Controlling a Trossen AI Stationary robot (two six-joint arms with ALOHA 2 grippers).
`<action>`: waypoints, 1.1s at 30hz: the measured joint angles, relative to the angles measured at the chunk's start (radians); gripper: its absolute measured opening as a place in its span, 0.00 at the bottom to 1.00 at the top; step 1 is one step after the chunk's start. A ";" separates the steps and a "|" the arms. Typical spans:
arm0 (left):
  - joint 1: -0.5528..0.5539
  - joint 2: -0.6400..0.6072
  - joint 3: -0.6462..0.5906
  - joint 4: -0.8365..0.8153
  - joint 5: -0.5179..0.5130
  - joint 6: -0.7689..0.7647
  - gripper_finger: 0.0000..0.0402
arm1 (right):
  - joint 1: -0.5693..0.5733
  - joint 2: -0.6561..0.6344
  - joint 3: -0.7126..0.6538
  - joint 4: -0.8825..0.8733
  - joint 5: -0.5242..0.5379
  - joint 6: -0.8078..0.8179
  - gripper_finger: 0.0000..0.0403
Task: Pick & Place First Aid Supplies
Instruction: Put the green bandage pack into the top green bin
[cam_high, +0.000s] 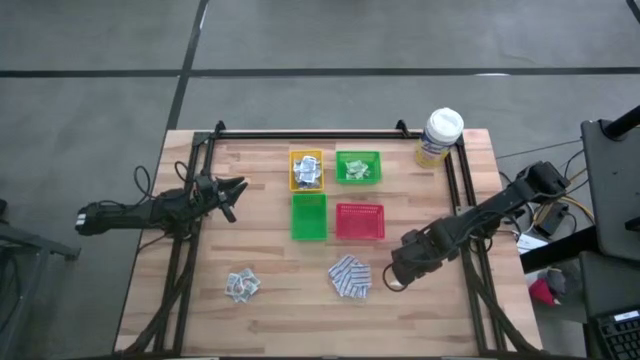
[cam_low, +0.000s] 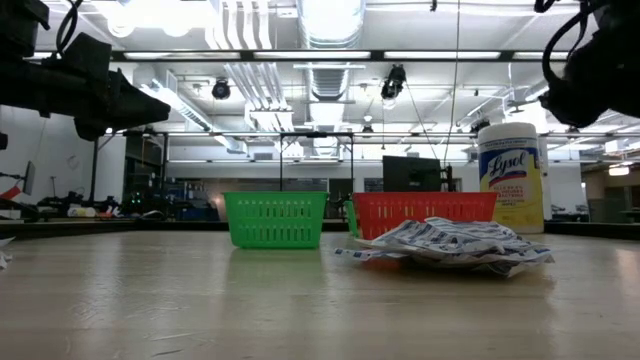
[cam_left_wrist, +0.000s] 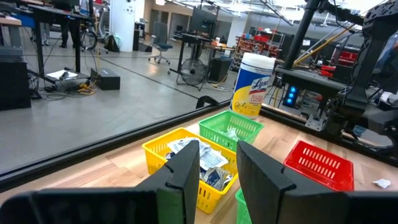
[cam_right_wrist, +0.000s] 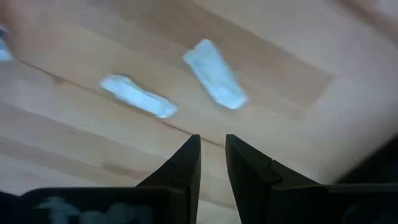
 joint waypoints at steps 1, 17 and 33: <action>0.000 0.000 0.000 0.000 0.000 0.000 0.27 | 0.000 0.000 -0.006 0.028 0.000 0.023 0.19; 0.000 0.000 0.000 0.000 0.000 0.000 0.27 | 0.020 0.000 -0.043 0.120 0.009 0.139 0.29; 0.000 0.000 0.000 0.000 0.000 0.000 0.27 | 0.082 0.001 -0.080 0.118 0.109 0.349 0.28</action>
